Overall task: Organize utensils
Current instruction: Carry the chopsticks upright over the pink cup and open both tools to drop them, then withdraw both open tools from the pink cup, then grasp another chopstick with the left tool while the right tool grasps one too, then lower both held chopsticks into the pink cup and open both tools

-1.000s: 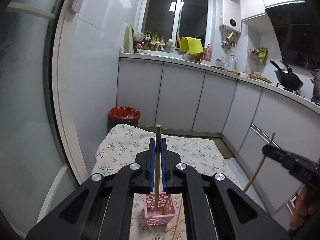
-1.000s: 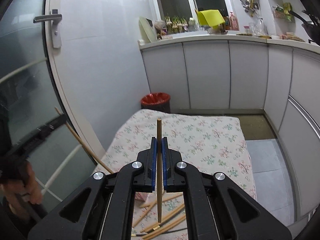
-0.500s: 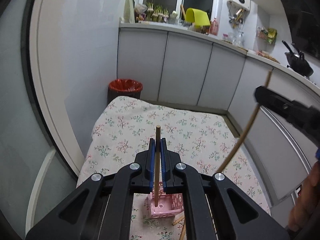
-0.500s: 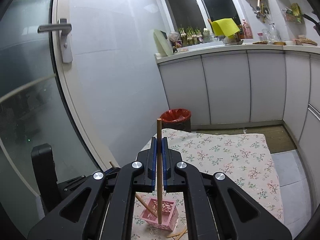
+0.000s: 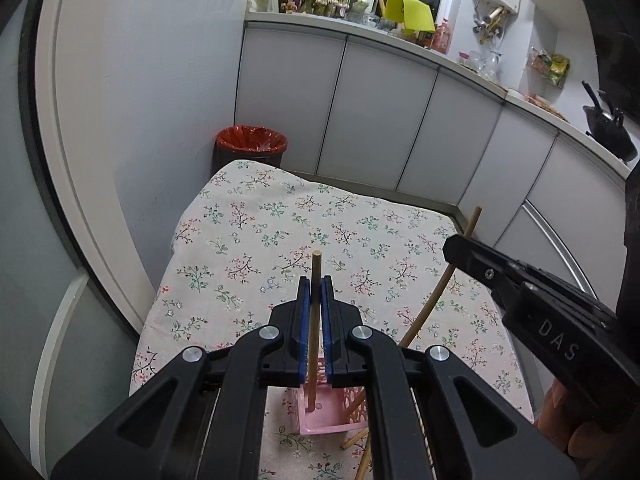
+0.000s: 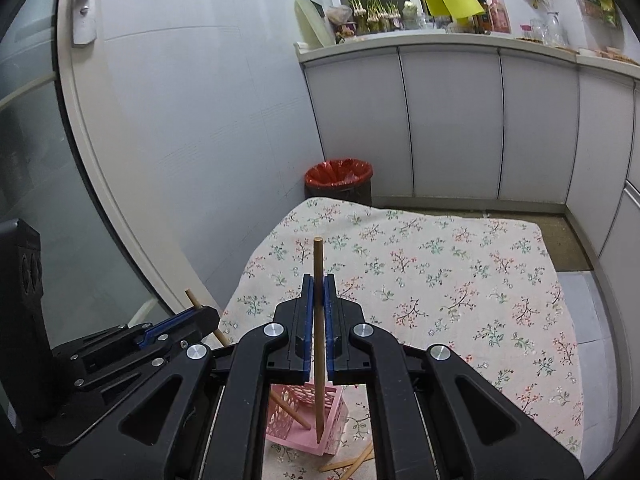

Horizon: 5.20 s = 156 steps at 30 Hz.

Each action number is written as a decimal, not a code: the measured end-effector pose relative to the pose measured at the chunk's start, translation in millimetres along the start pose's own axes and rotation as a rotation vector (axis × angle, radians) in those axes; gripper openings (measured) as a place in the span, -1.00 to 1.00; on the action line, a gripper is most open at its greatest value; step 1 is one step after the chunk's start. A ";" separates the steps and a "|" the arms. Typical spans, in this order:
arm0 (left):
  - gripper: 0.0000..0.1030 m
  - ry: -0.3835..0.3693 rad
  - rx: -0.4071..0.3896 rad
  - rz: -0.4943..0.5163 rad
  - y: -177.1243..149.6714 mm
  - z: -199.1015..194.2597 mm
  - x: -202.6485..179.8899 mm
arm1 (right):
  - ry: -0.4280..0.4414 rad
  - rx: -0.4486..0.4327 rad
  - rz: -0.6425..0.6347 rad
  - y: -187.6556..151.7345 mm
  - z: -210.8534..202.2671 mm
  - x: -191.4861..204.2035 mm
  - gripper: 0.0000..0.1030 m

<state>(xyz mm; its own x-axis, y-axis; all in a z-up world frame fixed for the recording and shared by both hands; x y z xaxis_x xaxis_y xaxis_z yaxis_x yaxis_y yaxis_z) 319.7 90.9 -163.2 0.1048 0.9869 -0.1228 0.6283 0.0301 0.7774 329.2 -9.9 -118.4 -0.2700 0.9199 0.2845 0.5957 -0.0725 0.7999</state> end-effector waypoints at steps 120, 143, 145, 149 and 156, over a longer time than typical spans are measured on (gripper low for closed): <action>-0.90 -0.116 0.125 0.224 -66.7 -57.8 -97.6 | -0.329 0.633 0.523 -202.4 49.5 -212.8 -0.82; -0.90 -0.108 0.026 0.212 -57.6 -95.6 -90.8 | -0.230 0.322 0.470 -145.9 -51.4 -160.4 -0.93; -0.90 -0.110 0.003 0.205 -53.2 -103.4 -90.8 | -0.212 0.273 0.442 -134.2 -68.6 -154.4 -0.93; -0.90 -0.112 -0.053 0.173 -39.9 -117.0 -84.8 | -0.161 0.174 0.386 -102.0 -95.2 -134.5 -0.93; -0.91 -0.103 -0.168 0.075 -11.2 -138.4 -60.0 | -0.117 0.013 0.308 -62.7 -131.8 -113.2 -0.94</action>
<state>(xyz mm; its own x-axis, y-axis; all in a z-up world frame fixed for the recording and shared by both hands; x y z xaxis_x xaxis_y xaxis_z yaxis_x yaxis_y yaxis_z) 199.6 53.3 -79.1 0.2303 0.9662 -0.1163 0.4789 -0.0084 0.8778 222.7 -160.3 -131.2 0.0124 0.8937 0.4485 0.6455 -0.3497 0.6790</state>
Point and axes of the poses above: each gripper's, at about its wrist camera, not at the fingertips, and z roughly the way its jaws point, x to its left, y to its top, the point moved 9 cm from there along z, roughly the way its jaws point, and after that the axes turned 4 degrees about z, right-handed, at the moved point
